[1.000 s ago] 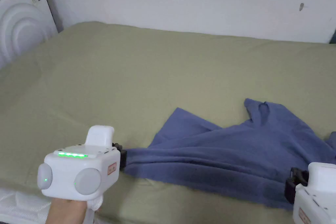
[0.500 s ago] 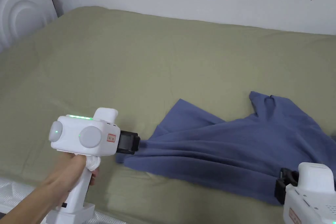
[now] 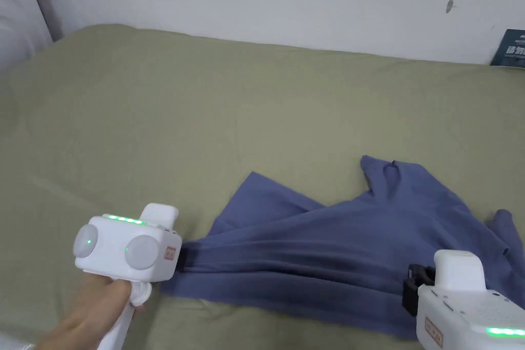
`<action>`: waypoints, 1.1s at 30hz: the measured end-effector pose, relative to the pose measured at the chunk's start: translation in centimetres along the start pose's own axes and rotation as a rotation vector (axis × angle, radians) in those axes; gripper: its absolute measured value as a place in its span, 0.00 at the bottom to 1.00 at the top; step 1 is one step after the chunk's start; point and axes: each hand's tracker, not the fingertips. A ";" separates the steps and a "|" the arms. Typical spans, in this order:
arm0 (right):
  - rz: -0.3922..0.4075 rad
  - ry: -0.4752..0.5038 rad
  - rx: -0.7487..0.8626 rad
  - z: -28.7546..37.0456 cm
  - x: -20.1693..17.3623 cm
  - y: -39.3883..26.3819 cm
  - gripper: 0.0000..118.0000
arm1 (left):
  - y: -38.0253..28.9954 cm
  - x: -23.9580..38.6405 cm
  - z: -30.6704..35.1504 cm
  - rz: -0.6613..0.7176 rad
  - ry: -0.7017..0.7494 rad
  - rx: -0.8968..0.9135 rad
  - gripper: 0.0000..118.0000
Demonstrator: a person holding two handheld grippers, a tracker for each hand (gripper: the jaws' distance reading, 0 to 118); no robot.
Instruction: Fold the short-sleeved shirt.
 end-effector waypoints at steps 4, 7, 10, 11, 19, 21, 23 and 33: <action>-0.011 -0.008 -0.007 -3.2 2.7 3.7 0.00 | 0.3 -0.8 -0.4 0.013 -0.001 0.031 0.04; 0.015 -0.011 -0.050 -7.3 5.7 7.1 0.00 | 0.1 -0.6 -0.6 0.013 -0.010 0.028 0.04; 0.022 0.010 -0.127 -11.3 8.5 10.5 0.00 | -0.1 -0.8 -0.6 0.015 -0.017 0.036 0.04; 0.027 0.000 -0.136 -12.6 9.3 11.4 0.00 | -0.1 -0.8 -0.7 0.020 -0.021 0.038 0.04; 0.084 -0.032 -0.317 -20.0 13.5 14.7 0.32 | -0.3 -0.9 -0.6 0.037 -0.047 0.041 0.04; 0.149 -0.059 -0.372 -21.0 13.3 14.1 0.99 | -0.4 -0.2 -0.1 0.048 -0.051 0.036 0.04; 0.147 -0.052 -0.415 -21.5 13.5 13.6 0.92 | -0.6 0.2 -0.2 0.052 -0.052 0.036 0.04; 0.147 -0.031 -0.324 -17.8 11.7 13.5 0.01 | 0.1 -0.9 -0.1 0.062 -0.053 0.030 0.04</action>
